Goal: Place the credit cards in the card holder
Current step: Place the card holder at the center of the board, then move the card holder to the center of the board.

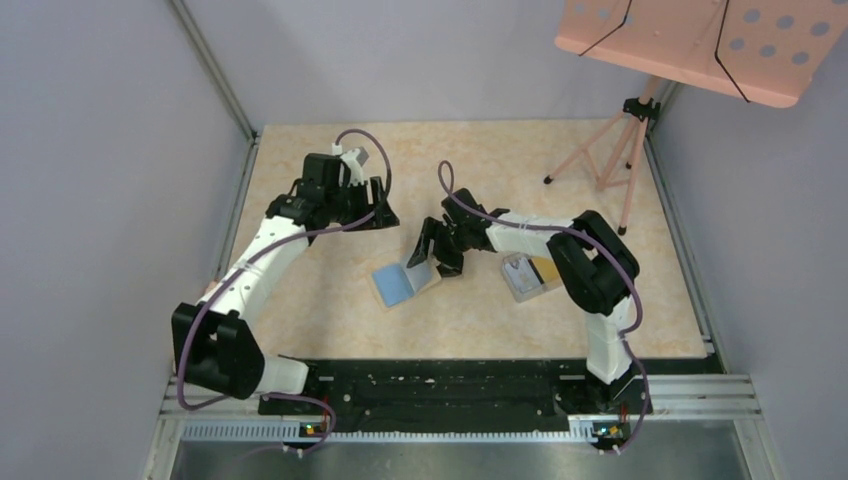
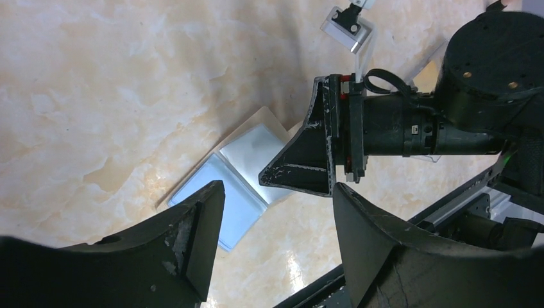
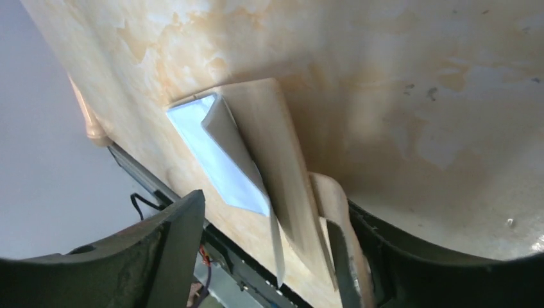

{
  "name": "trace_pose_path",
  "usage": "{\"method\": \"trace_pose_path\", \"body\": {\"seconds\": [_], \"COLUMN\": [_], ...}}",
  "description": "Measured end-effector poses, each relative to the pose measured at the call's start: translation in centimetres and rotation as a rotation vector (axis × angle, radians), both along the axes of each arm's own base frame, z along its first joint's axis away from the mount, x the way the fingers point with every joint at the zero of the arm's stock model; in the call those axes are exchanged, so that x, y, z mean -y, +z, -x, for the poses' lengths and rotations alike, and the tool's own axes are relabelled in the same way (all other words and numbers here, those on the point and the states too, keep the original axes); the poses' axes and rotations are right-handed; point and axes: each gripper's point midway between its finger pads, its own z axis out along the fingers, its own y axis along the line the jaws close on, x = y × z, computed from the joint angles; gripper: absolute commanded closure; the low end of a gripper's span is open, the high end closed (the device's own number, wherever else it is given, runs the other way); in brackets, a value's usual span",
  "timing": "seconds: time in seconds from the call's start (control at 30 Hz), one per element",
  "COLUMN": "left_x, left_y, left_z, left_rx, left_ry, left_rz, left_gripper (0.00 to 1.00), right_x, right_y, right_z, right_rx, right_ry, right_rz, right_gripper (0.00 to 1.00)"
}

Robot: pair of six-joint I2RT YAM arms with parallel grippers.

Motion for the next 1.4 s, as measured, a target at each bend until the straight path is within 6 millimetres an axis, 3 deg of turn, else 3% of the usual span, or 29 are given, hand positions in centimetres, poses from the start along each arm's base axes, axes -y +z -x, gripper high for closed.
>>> {"method": "trace_pose_path", "body": {"seconds": [0.23,0.4,0.63,0.73,0.83,0.93,1.1,1.4], "left_x": [0.6,1.0,1.6,1.7,1.7,2.0,2.8,4.1], "left_y": [-2.4,-6.7,-12.4,-13.9,-15.0,-15.8,-15.8,-16.1], "left_z": [-0.1,-0.4,-1.3,-1.8,-2.0,-1.6,-1.1,1.1], "left_rx": [-0.091,-0.245,-0.441,-0.472,-0.496,-0.53,-0.541,-0.58], "left_ry": [-0.033,-0.063,-0.091,-0.098,-0.103,-0.127,-0.177,-0.257], "left_rz": [0.023,0.049,0.034,0.027,0.018,0.03,0.055,0.099], "left_gripper": [0.34,0.36,0.36,0.37,0.37,0.38,0.4,0.43], "right_x": [0.6,2.3,7.2,10.5,15.2,20.7,27.8,36.7], "right_y": [1.4,2.3,7.5,10.0,11.0,10.8,10.3,8.9], "right_z": [-1.4,-1.9,-2.4,-2.1,-1.8,-1.7,-2.0,-2.6], "right_rx": [0.064,0.124,0.274,0.316,0.317,0.289,0.252,0.193], "right_ry": [0.02,0.048,0.029,-0.031,-0.125,-0.244,-0.381,-0.495], "right_rz": [0.091,0.193,0.357,0.378,0.404,0.462,0.582,0.767], "right_gripper": [0.18,0.15,0.12,0.13,0.13,0.13,0.13,0.2]}}
